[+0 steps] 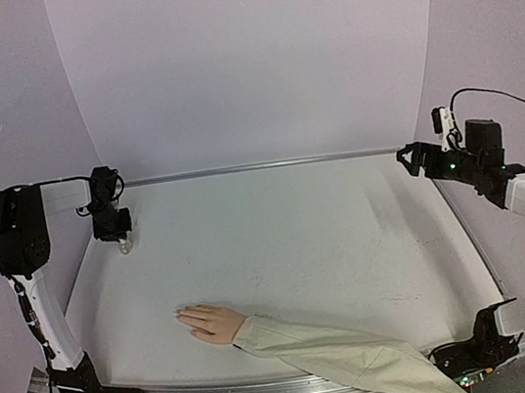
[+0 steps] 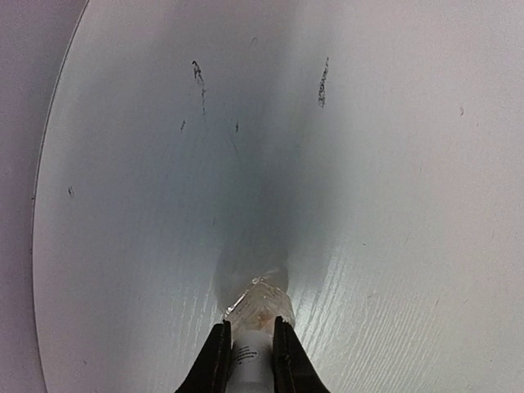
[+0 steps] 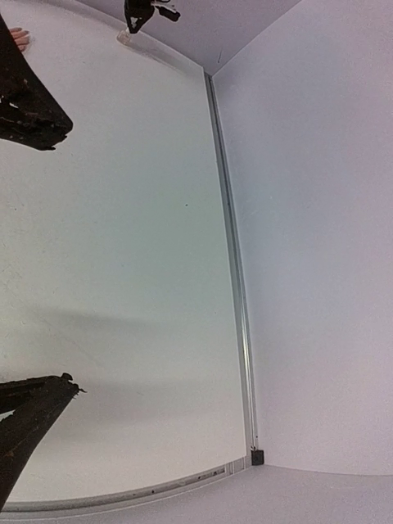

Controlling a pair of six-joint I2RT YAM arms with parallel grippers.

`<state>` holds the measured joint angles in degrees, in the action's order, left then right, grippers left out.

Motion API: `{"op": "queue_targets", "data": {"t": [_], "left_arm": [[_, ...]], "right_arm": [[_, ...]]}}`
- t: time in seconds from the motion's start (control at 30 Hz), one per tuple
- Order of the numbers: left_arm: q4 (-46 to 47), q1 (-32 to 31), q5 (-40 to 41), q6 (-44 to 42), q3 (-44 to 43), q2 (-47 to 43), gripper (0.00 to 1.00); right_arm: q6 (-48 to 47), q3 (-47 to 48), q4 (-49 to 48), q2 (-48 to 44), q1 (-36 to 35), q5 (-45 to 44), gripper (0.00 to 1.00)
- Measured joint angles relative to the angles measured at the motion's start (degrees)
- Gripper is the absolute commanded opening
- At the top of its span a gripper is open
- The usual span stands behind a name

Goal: Paint the nails

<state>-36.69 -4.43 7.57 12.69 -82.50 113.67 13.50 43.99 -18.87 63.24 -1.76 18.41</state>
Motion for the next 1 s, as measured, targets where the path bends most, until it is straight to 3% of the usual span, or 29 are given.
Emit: {"op": "queue_targets", "data": {"t": [0.17, 0.3, 0.73, 1.0], "left_arm": [[-1.5, -2.6, -1.8, -0.4, 0.7, -2.2, 0.0], [-2.4, -8.1, -5.7, -0.4, 2.8, -7.3, 0.0], [-3.4, -27.4, -25.0, 4.2, 6.3, -21.9, 0.0], [-3.3, -38.7, -32.2, 6.9, 6.3, -23.8, 0.0]], "right_arm": [[0.0, 0.0, 0.0, 1.5, -1.6, 1.2, 0.98], [-0.2, 0.0, -0.2, 1.9, -5.3, 1.6, 0.98], [-0.7, 0.0, -9.7, 12.0, -27.6, 9.2, 0.98], [-2.5, 1.3, -17.9, 22.2, -43.2, 15.7, 0.81]]}}
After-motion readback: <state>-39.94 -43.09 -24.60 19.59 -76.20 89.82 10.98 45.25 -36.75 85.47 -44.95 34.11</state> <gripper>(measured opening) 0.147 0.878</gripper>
